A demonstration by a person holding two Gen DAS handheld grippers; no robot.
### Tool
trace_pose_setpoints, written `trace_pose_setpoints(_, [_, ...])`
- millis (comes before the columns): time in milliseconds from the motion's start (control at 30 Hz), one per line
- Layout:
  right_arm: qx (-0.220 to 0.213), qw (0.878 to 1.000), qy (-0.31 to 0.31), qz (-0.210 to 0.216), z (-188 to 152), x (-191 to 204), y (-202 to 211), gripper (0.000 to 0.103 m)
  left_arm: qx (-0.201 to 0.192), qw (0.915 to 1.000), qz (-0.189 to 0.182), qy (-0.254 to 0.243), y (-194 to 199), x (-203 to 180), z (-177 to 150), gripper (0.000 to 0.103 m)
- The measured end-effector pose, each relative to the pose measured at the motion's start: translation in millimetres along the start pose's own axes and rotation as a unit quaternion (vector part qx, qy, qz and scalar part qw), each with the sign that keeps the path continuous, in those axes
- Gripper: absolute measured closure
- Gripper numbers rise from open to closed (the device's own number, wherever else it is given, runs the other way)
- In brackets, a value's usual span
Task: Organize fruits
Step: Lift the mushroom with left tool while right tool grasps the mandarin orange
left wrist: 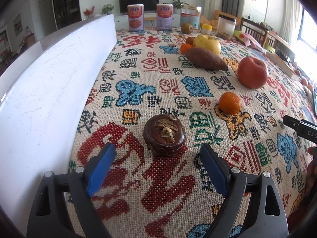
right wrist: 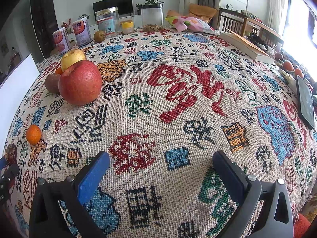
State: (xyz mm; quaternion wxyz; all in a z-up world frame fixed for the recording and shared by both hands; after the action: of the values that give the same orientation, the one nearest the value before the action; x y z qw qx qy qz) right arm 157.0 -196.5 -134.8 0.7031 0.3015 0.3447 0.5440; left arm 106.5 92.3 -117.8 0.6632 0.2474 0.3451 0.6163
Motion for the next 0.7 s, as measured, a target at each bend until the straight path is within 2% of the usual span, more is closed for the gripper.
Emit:
trace_pose_setpoints(100, [-0.024,0.999,-0.011,0.042,-2,-1,12,0.0,-0.015,0.9998,-0.012,0.001,6,3,0,0.016])
trace_pose_setpoints(167, [-0.056,0.993,0.002,0.101,-3,9,29,0.001,-0.007,0.9999,-0.012,-0.006,4,3,1,0.022])
trace_pose_setpoints(200, [-0.072,0.989,0.023,0.127,-4,19,38,0.001,-0.002,0.9999,-0.013,-0.01,1,3,2,0.03])
trace_pose_setpoints(233, [-0.089,0.983,0.051,0.153,-5,32,47,0.002,0.0,0.9998,-0.012,-0.014,0,2,2,0.033])
trace_pose_setpoints(267, [-0.101,0.975,0.08,0.179,-6,46,54,0.007,-0.002,0.9998,-0.011,-0.018,0,2,4,0.034])
trace_pose_setpoints(300, [-0.105,0.969,0.105,0.2,-7,61,58,0.01,-0.002,0.9997,-0.014,-0.02,0,1,5,0.039])
trace_pose_setpoints(333, [-0.098,0.963,0.126,0.215,-7,75,58,0.019,-0.001,0.9997,-0.016,-0.018,-1,2,6,0.048])
trace_pose_setpoints(367, [-0.082,0.959,0.145,0.231,-5,90,56,0.027,-0.001,0.9997,-0.02,-0.015,-1,3,7,0.052])
trace_pose_setpoints(400, [-0.069,0.955,0.16,0.241,-3,103,54,0.031,-0.002,0.9996,-0.024,-0.013,0,4,8,0.061])
trace_pose_setpoints(533, [-0.059,0.945,0.194,0.257,8,139,47,0.04,-0.001,0.9994,-0.034,-0.001,4,7,9,0.062])
trace_pose_setpoints(700, [-0.027,0.942,0.223,0.248,11,164,25,0.05,-0.004,0.9989,-0.044,0.011,15,6,6,0.062])
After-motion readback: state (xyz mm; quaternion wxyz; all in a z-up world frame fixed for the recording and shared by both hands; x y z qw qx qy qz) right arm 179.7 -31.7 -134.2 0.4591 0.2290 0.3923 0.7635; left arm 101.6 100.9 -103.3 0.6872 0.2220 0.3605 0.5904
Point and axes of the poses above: each gripper's, at about its wrist camera, not at the fingertips, and y roughly against the way its jaws point, x to its left, z to its top, the point moved 1 cm from there along -y, roughly the way its jaws point, and after that the axes turned 10 degrees about -z, right-handed, at the moved point
